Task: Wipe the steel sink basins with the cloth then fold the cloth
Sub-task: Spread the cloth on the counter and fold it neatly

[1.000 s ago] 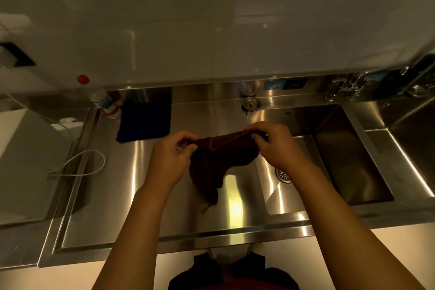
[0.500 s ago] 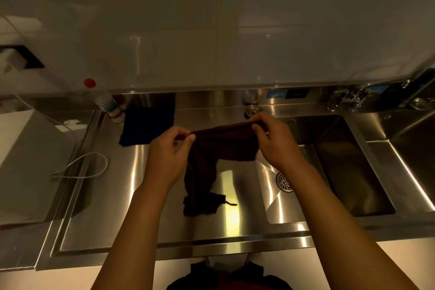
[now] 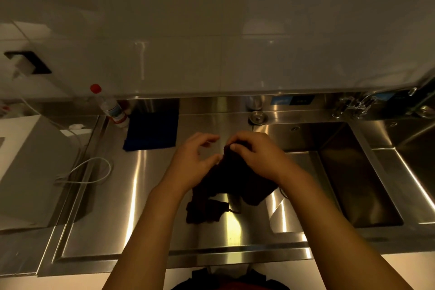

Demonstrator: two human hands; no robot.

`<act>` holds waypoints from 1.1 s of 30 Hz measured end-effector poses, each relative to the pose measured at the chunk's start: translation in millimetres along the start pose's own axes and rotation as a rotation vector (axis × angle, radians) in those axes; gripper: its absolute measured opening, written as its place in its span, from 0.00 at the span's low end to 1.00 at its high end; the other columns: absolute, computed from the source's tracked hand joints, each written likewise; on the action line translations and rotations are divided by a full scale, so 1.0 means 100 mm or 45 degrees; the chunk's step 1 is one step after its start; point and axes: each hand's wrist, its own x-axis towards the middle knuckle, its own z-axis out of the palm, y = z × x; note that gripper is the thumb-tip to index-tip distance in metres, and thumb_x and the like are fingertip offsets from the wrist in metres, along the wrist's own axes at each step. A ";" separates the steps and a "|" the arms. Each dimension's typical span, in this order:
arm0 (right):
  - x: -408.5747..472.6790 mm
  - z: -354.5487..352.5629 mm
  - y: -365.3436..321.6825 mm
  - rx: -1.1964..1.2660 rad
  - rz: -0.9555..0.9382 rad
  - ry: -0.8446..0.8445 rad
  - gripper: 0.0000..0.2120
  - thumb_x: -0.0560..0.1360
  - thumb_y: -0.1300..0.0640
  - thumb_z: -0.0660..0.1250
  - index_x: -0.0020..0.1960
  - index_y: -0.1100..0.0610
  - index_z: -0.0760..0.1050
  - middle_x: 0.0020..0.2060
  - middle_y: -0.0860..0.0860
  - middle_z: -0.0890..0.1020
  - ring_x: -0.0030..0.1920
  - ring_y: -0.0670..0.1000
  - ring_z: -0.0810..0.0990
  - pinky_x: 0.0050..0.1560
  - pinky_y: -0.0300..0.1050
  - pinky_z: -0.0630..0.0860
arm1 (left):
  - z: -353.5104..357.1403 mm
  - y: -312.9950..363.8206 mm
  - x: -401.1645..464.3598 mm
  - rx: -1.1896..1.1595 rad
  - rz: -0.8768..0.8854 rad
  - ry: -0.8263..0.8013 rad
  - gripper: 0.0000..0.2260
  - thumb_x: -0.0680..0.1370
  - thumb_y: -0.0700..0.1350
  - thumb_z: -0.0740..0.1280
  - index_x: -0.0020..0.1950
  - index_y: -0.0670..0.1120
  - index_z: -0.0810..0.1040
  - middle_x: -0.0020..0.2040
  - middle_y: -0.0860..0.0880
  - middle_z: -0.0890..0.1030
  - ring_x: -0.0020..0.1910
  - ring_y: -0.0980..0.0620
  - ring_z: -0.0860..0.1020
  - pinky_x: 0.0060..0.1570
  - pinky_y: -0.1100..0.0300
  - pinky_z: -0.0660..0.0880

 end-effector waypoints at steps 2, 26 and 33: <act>0.00 0.05 -0.02 0.026 -0.015 -0.047 0.08 0.81 0.56 0.66 0.55 0.48 0.83 0.49 0.41 0.84 0.52 0.38 0.80 0.55 0.38 0.76 | 0.11 0.03 0.04 0.000 -0.007 -0.119 0.19 0.77 0.46 0.74 0.68 0.57 0.79 0.63 0.58 0.79 0.61 0.64 0.76 0.58 0.67 0.71; -0.17 0.04 0.75 -0.015 0.325 -0.061 0.09 0.74 0.63 0.71 0.52 0.51 0.82 0.49 0.44 0.83 0.52 0.40 0.81 0.52 0.37 0.77 | -0.35 0.33 0.07 -0.178 0.104 0.140 0.07 0.83 0.38 0.65 0.53 0.47 0.82 0.45 0.53 0.83 0.46 0.57 0.82 0.44 0.70 0.75; 0.07 0.34 0.43 0.121 0.157 -0.015 0.23 0.72 0.59 0.77 0.65 0.50 0.78 0.55 0.43 0.81 0.54 0.39 0.80 0.57 0.38 0.78 | -0.40 0.51 -0.05 -0.133 0.153 0.043 0.08 0.82 0.38 0.67 0.52 0.49 0.83 0.45 0.56 0.84 0.48 0.58 0.83 0.45 0.68 0.78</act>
